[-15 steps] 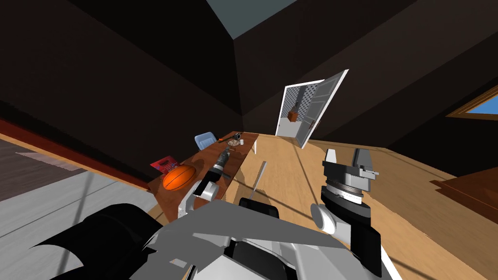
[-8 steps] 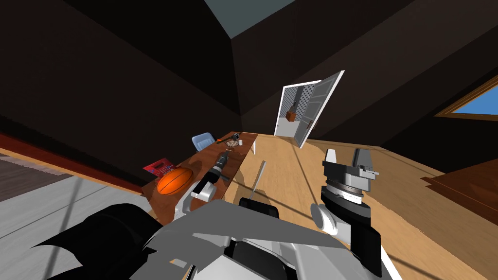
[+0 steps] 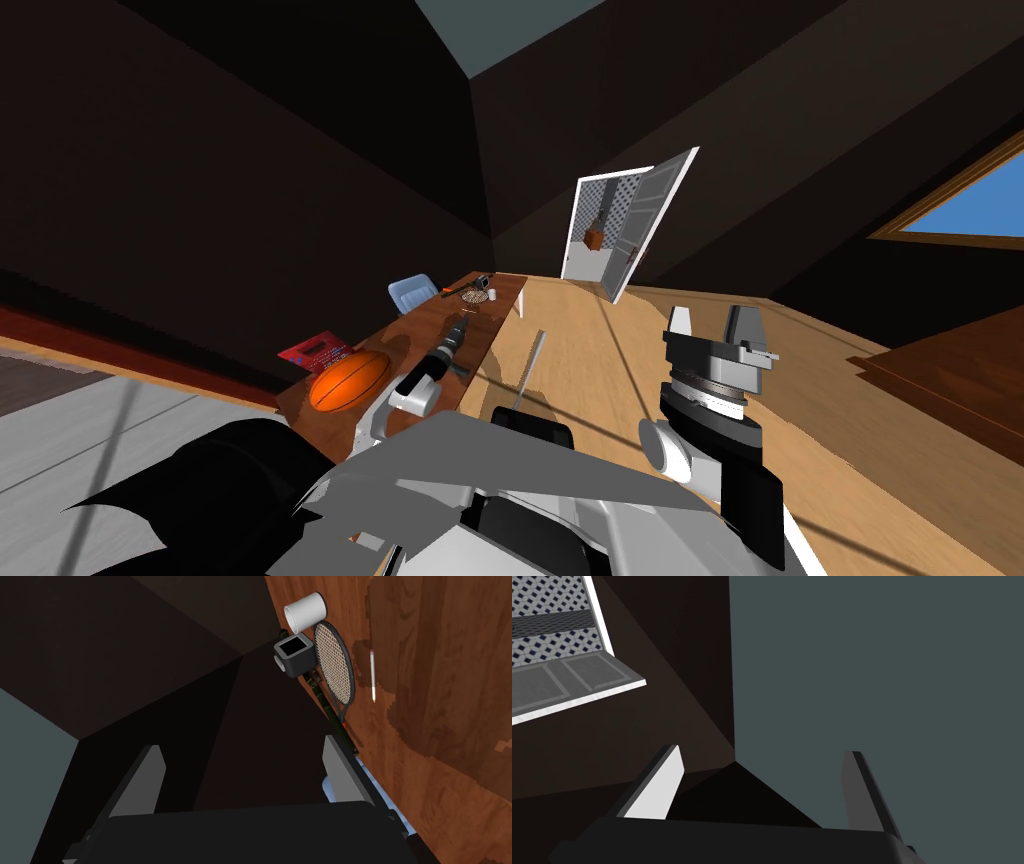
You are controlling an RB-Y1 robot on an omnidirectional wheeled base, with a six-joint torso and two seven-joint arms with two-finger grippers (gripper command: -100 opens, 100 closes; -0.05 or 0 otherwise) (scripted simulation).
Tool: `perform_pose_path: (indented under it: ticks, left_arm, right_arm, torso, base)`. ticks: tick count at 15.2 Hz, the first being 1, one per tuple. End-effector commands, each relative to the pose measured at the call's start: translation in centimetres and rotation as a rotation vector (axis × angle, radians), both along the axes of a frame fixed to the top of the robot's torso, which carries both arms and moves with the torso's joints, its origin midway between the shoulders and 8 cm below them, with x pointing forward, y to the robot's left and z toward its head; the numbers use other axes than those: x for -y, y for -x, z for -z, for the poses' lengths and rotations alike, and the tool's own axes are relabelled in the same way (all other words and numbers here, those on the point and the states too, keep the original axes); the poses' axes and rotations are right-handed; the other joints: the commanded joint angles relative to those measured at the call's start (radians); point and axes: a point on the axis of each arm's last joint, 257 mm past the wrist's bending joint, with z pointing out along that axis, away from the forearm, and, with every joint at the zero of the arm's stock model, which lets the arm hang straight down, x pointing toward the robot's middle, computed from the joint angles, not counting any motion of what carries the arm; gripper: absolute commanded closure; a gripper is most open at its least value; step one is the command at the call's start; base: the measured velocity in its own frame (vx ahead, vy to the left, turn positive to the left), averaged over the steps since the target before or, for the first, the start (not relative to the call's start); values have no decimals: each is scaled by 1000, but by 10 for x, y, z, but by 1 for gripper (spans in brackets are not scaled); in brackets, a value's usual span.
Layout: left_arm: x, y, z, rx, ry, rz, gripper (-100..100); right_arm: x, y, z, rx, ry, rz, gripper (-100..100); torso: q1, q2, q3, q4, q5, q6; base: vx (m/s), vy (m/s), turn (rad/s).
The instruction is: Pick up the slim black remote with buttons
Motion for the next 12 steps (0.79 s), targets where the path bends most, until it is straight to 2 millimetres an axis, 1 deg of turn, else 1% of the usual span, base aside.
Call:
perform_pose_path:
  ticks: [1, 2, 3, 4, 5, 6, 8, 9, 11, 12]
  left_arm:
    - [-12, 5, 23, -74, 3, -21, -100]
    - [-13, 6, 27, -90, 3, -24, -100]
    - [-13, 6, 27, -90, 3, -24, -100]
    - [-23, 13, 44, -148, 8, -42, -100]
    - [-24, 14, 48, -164, 8, -45, -100]
    - [-33, 21, 62, -209, 14, -60, -100]
    - [-35, 24, 69, -238, 14, -67, -100]
    - [-44, 33, 85, -292, 22, -84, -100]
    - [-45, 35, 90, -312, 22, -88, -100]
    - [-53, 44, 105, -364, 31, -105, -100]
  right_arm:
    - [0, 0, 0, 0, 0, 0, 0]
    - [0, 0, 0, 0, 0, 0, 0]
    - [0, 0, 0, 0, 0, 0, 0]
    - [0, 0, 0, 0, 0, 0, 0]
    - [0, 0, 0, 0, 0, 0, 0]
    - [0, 0, 0, 0, 0, 0, 0]
    - [0, 0, 0, 0, 0, 0, 0]
    - [0, 0, 0, 0, 0, 0, 0]
    - [0, 0, 0, 0, 0, 0, 0]
    - [0, 0, 0, 0, 0, 0, 0]
  torso:
    - [0, 0, 0, 0, 0, 0]
    - [0, 0, 0, 0, 0, 0]
    - [0, 0, 0, 0, 0, 0]
    - [0, 0, 0, 0, 0, 0]
    - [0, 0, 0, 0, 0, 0]
    - [0, -1, 0, 0, 0, 0]
    - [1, -2, -1, 0, 0, 0]
    - [1, -1, -1, 0, 0, 0]
    - [1, 0, 0, 0, 0, 0]
    - [0, 0, 0, 0, 0, 0]
  base:
    - [22, 8, -70]
    - [25, 11, -64]
    - [18, 4, -22]
    - [38, -4, -65]
    - [48, 4, -70]
    - [46, 12, -81]
    - [51, 16, -52]
    - [27, 12, -58]
    - [20, 8, -43]
    - [27, 13, -58]
